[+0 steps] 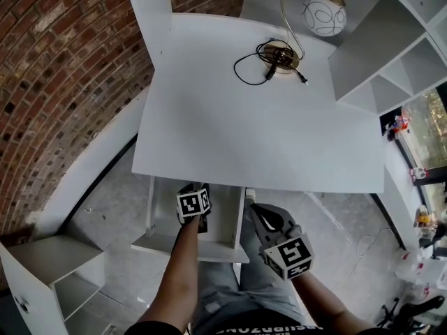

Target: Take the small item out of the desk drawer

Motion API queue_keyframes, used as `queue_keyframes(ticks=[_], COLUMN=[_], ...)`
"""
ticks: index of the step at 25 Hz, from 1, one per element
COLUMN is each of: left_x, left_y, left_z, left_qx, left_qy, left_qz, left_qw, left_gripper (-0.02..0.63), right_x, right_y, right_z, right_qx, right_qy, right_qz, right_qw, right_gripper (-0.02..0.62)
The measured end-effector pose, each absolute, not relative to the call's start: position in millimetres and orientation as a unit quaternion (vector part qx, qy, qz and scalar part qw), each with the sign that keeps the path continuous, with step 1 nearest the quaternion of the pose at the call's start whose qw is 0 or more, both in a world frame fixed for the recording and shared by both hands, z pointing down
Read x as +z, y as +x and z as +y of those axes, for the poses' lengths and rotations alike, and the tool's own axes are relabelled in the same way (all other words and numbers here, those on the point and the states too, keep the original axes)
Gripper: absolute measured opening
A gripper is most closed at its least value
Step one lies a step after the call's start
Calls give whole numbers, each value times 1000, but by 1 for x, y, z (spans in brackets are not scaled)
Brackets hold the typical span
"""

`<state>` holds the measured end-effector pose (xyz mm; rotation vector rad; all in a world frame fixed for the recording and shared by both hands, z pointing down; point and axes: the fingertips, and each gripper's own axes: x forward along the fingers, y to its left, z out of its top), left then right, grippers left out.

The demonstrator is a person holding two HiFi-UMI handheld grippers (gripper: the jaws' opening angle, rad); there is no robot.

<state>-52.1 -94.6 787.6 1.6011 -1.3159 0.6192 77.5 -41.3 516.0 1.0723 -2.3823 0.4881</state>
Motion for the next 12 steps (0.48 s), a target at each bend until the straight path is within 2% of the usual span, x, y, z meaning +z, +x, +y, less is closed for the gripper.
queue_keyframes(ticks=[12], left_x=[802], left_y=[-52], left_z=[-89], left_qx=[282], left_qy=[648], left_qz=[-522], left_qw=[476], left_gripper=[205], right_x=[517], right_y=[75], right_z=[-44], right_qx=[178], right_qy=[386], right_qz=[-872], right_qw=[243], right_gripper=[-2])
